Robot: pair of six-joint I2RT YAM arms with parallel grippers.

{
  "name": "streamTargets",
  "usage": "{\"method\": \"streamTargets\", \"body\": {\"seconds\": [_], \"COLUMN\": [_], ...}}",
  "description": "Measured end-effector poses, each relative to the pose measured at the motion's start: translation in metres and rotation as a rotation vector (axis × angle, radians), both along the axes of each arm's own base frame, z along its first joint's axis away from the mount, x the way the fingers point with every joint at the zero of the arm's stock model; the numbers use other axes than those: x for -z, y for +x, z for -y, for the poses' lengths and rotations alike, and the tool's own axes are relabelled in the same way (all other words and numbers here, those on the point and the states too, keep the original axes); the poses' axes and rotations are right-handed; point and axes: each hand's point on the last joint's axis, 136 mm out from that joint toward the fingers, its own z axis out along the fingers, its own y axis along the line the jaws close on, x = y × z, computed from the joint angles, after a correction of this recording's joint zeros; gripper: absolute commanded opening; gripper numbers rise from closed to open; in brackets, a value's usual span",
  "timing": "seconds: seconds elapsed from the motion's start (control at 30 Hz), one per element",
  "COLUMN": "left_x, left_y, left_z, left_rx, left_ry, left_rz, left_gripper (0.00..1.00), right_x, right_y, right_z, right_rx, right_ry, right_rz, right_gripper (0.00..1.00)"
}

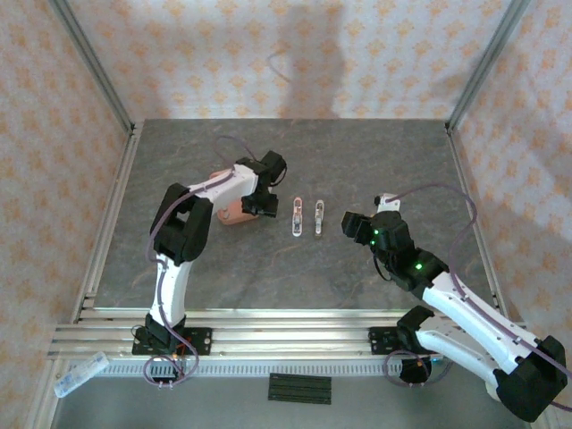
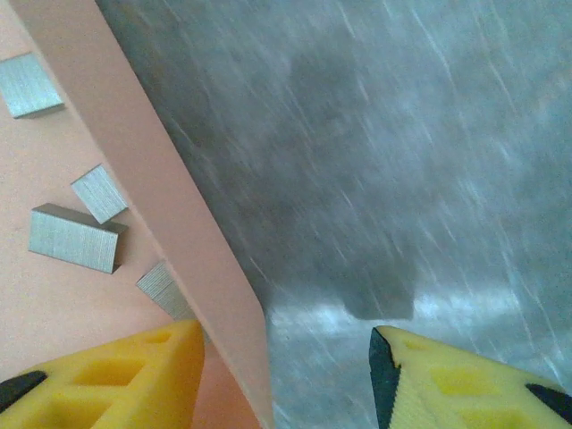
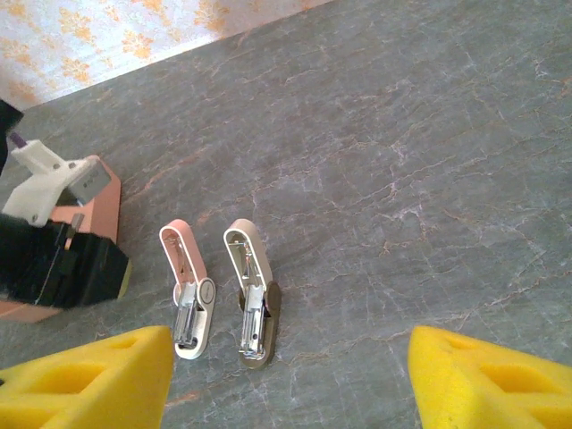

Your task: Load the staples into the stapler

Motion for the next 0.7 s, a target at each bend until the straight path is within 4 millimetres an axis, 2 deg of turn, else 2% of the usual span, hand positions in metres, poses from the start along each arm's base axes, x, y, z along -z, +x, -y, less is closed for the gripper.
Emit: {"method": "streamTargets", "body": {"seconds": [0.13,0.53,0.7], "left_x": [0.001,-0.005,-0.008], "left_y": [-0.027,-0.102,-0.122], "left_z": [0.015,0.042,0.057], "left_rx": [0.028,0.012,0.014], "left_ry": [-0.019,-0.109,-0.161], "left_rz": [-0.034,-0.051,-0.045], "left_gripper": [0.52,0.52,0.53], "right_x": [0.0,0.002,0.005], "right_y": [-0.001,-0.004,-0.003], "right_z": [-0.001,-0.009,-0.015], "right_rx": [-0.005,-0.034,-0.057], "right_ry": [0.007,0.044,0.044], "right_rz": [-0.004,-0.032,-0.063], "right_gripper": [0.69,0.69,0.69]}}
